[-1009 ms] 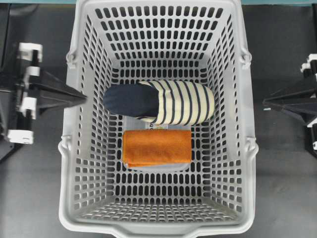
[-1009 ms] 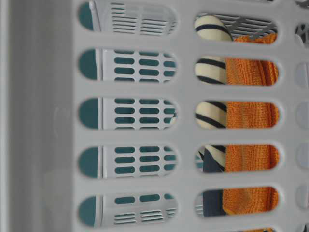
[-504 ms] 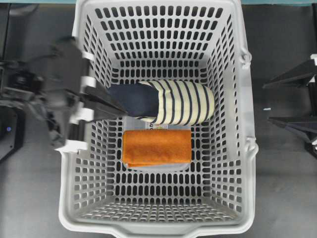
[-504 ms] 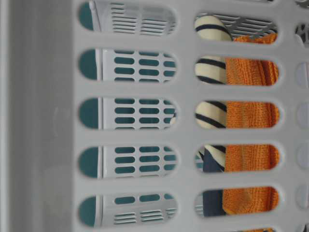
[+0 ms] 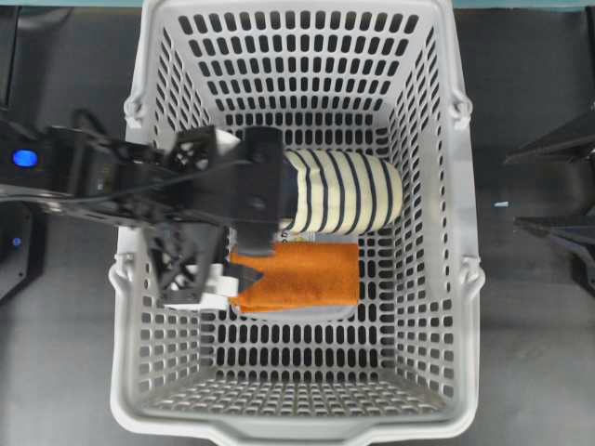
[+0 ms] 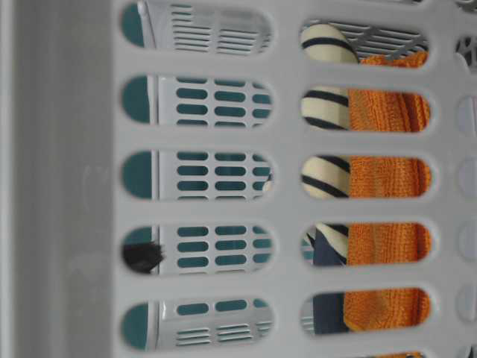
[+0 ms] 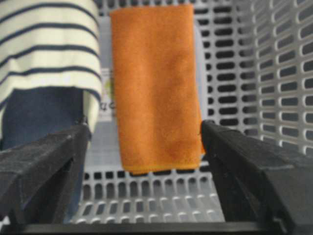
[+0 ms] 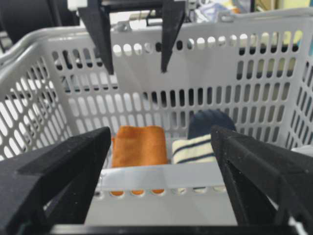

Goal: Pick up the orange cloth from the shopping basket with the left arm.
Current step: 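Lower the open left gripper down onto the orange cloth's edge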

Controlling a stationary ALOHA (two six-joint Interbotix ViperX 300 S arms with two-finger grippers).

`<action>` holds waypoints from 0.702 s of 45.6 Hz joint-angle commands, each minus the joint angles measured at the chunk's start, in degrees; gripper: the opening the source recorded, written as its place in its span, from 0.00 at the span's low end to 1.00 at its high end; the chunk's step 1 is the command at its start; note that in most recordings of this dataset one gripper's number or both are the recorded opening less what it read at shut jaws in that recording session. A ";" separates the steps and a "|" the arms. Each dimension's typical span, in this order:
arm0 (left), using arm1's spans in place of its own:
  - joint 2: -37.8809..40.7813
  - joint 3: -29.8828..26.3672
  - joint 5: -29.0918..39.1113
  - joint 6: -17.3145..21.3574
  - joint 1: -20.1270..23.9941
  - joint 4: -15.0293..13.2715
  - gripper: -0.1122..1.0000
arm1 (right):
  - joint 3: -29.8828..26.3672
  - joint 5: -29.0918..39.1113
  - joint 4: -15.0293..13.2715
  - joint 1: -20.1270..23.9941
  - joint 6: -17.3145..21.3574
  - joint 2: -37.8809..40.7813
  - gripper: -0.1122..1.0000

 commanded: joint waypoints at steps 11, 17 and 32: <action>7.38 -7.03 5.45 -0.97 -0.35 0.18 0.88 | -1.58 0.44 -1.41 0.44 -8.70 -0.09 0.80; 9.32 -8.26 5.71 -2.46 -0.44 0.18 0.88 | -1.58 0.18 -0.09 0.00 -8.17 -0.62 0.79; 11.60 -8.53 5.89 -2.99 -0.88 0.18 0.88 | -1.58 -0.09 0.79 -0.09 -2.11 -2.64 0.78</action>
